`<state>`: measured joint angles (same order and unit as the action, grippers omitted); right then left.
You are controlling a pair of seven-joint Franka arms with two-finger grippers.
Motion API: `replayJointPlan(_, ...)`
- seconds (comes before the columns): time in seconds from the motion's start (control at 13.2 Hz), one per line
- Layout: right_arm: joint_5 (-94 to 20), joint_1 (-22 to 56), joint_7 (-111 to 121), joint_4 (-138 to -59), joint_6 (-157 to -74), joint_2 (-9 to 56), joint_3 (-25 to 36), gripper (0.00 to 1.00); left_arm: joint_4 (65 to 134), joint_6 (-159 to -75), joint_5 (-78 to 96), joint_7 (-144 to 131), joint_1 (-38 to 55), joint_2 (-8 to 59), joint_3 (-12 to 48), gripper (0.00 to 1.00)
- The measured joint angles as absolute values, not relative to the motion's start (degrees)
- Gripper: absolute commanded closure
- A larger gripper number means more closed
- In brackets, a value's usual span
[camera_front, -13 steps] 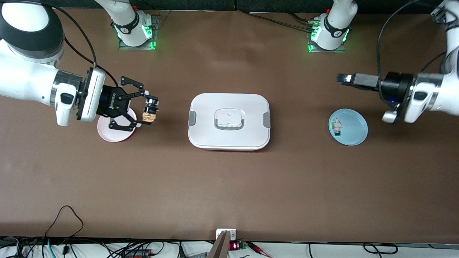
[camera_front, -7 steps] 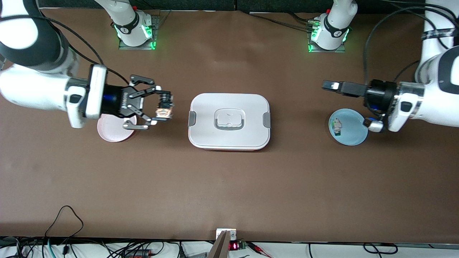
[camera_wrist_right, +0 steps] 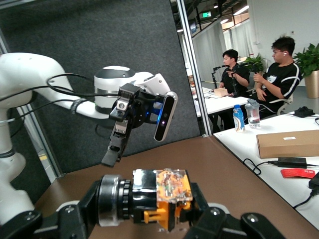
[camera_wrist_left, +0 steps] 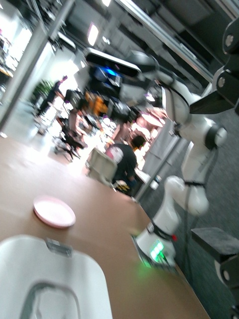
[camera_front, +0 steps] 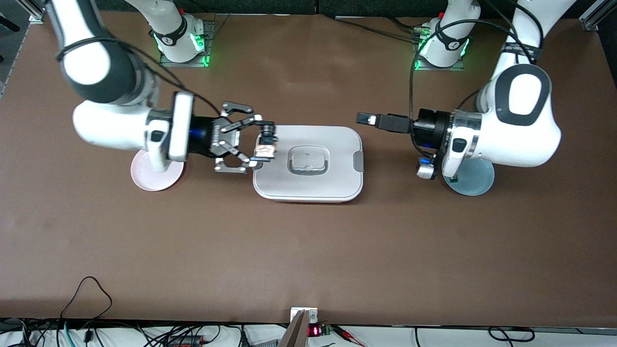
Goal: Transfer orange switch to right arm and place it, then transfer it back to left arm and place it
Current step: 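Carry the switch above the box while the left gripper approaches it, then close the left gripper on the switch held by the right gripper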
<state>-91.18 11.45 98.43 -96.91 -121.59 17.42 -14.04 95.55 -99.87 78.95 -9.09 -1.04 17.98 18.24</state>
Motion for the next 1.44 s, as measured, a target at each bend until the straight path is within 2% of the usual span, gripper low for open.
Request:
replayJointPlan(0.3,-95.5,16.8,98.4,-96.9,-128.3,17.4,-14.1,0.64,95.6,-113.6,85.6,-8.6,4.2,18.3,18.7,0.00)
replayJointPlan(0.61,-96.5,19.1,97.1,-96.9,-130.1,18.0,-14.1,0.64,95.3,-118.7,88.7,-6.5,6.3,19.3,18.8,0.00)
replayJointPlan(0.91,-96.5,19.3,96.6,-96.6,-130.3,18.1,-14.1,0.64,94.7,-120.8,89.0,-4.5,6.8,20.2,18.8,0.15)
replayJointPlan(1.13,-96.5,19.5,96.5,-96.6,-130.8,18.2,-14.1,0.64,94.5,-124.0,89.0,-3.9,8.4,20.7,18.9,0.20)
replayJointPlan(1.29,-96.5,20.0,96.4,-96.6,-131.1,18.3,-14.2,0.64,94.3,-126.8,89.1,-3.9,10.5,20.7,19.0,0.28)
replayJointPlan(1.44,-96.5,20.3,96.4,-96.6,-132.0,18.3,-14.2,0.64,94.2,-127.2,89.1,-3.9,11.0,20.7,19.0,0.29)
